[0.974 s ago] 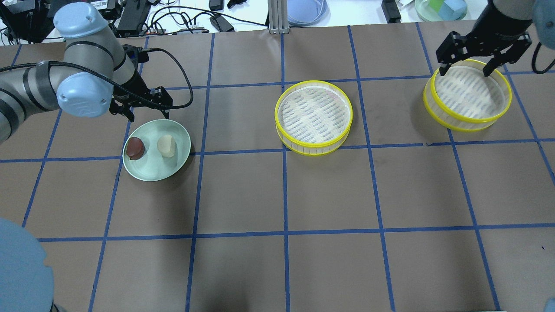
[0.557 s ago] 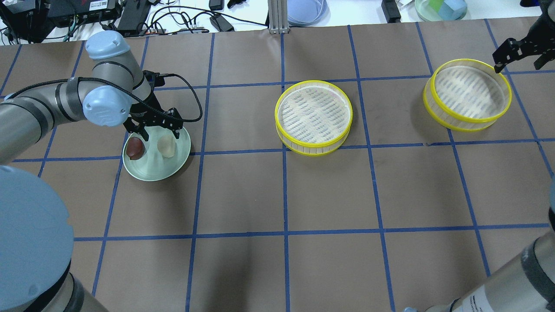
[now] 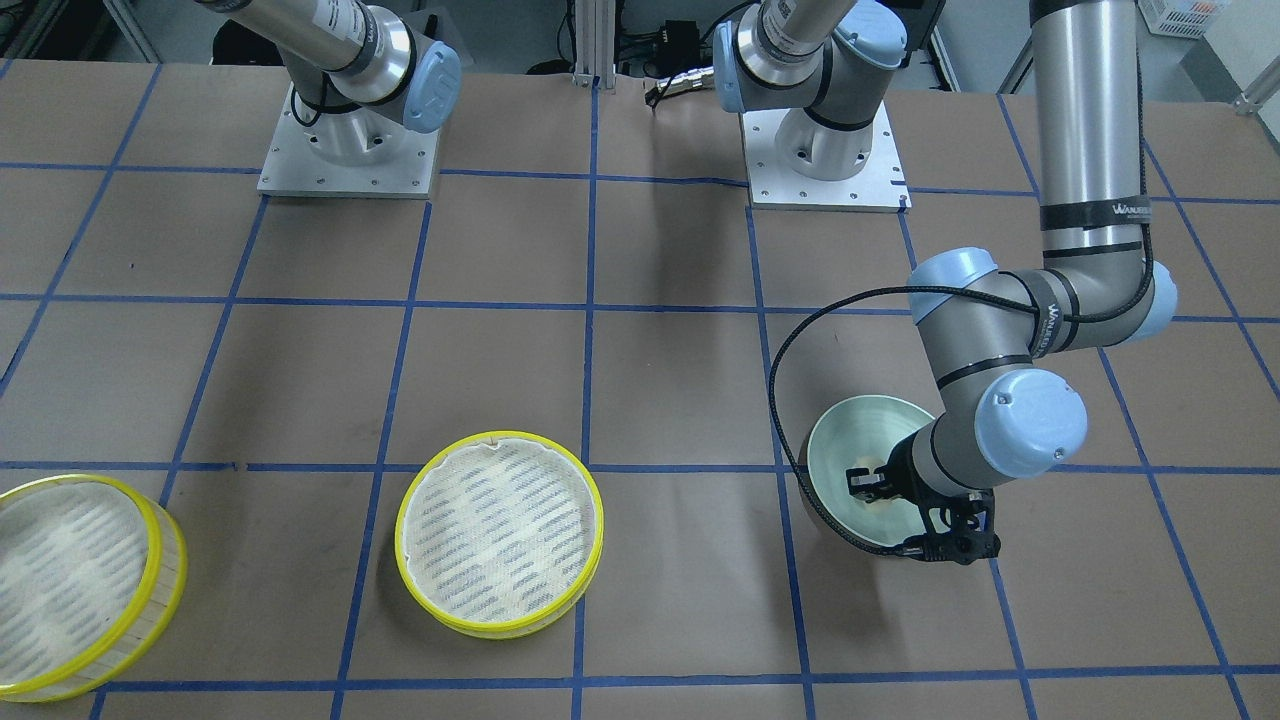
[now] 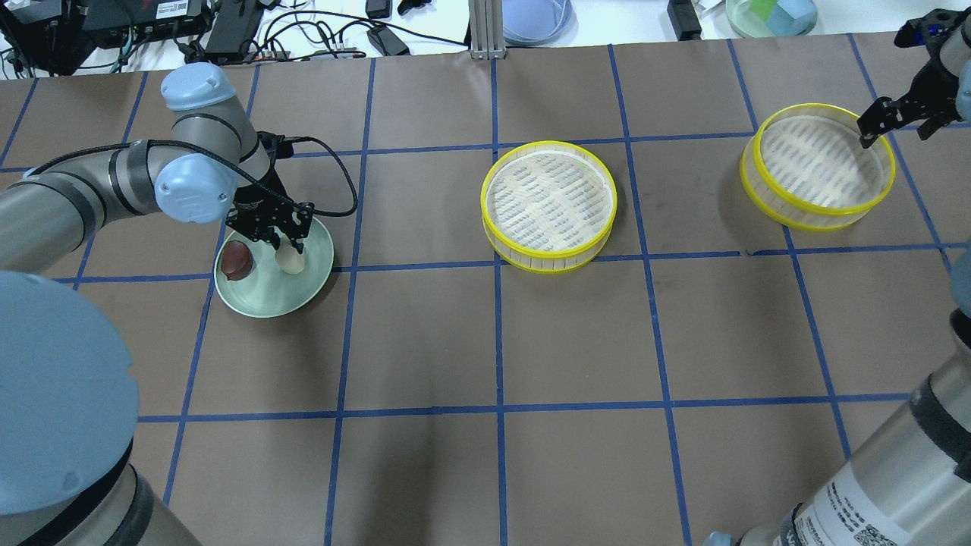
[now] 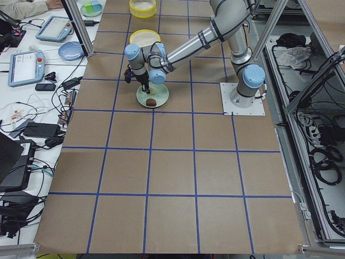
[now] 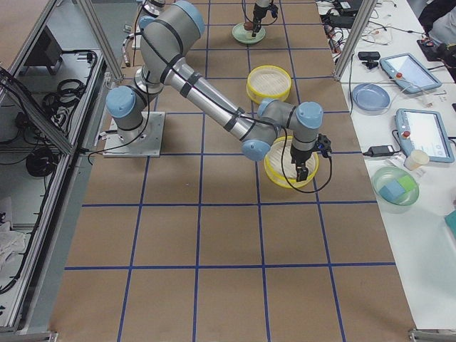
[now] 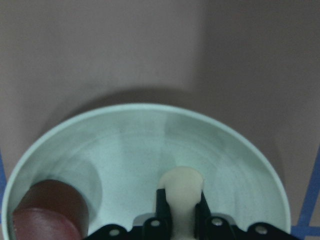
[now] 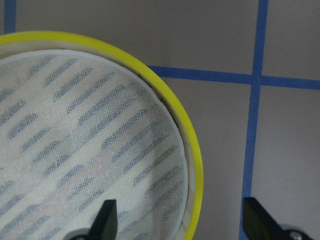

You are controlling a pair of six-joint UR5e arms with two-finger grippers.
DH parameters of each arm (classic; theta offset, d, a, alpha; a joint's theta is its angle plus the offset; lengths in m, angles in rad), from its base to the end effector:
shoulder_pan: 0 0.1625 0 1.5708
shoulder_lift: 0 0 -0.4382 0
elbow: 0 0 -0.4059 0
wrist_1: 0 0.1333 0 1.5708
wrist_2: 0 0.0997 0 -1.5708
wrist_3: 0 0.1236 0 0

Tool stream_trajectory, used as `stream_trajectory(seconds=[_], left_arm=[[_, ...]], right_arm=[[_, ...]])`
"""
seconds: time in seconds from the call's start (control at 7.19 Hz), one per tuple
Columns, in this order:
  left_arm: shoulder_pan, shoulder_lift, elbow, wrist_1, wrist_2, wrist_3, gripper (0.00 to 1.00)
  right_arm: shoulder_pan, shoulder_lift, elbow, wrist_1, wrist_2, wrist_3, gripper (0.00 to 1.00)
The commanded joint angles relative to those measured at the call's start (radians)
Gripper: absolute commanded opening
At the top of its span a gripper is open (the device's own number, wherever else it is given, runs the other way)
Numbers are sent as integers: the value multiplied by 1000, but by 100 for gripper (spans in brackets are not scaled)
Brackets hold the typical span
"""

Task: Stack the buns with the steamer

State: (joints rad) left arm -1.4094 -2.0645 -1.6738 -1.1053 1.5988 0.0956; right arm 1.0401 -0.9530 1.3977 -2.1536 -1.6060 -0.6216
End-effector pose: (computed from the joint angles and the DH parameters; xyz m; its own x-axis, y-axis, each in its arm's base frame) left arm -0.0275 -0.6388 0.1848 -0.9979 -0.0629 -0.0151 -0.0644 0.9890 0.1329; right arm -0.2613 -0.7000 0.2365 -0.9906 -0.0829 0.1085 -0.0930 0.9914 -0.0916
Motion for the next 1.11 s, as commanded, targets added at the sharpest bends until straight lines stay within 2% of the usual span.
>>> stream_trajectory(seconds=[0.0, 0.14, 0.28, 0.42, 0.56, 0.83, 0.97], left_arm=[[-3, 36, 98, -31, -14, -32, 0], [-34, 59, 142, -31, -75, -168, 0], [-84, 76, 172, -12, -150, -303, 0], [-156, 72, 174, 78, -183, -400, 0], [-222, 57, 169, 161, -257, -487, 0], [-287, 15, 149, 298, -417, -546, 0], [-307, -11, 148, 341, -454, -591, 0]], right_arm=[[-23, 42, 3, -17, 3, -44, 82], [-23, 48, 1, -17, 1, -67, 81], [-23, 49, 3, -17, -5, -67, 69], [-25, 49, 3, -17, -6, -88, 60], [-25, 49, 3, -19, -9, -116, 49], [-25, 51, 3, -19, -11, -125, 22], [-23, 51, 3, -19, -12, -125, 9]])
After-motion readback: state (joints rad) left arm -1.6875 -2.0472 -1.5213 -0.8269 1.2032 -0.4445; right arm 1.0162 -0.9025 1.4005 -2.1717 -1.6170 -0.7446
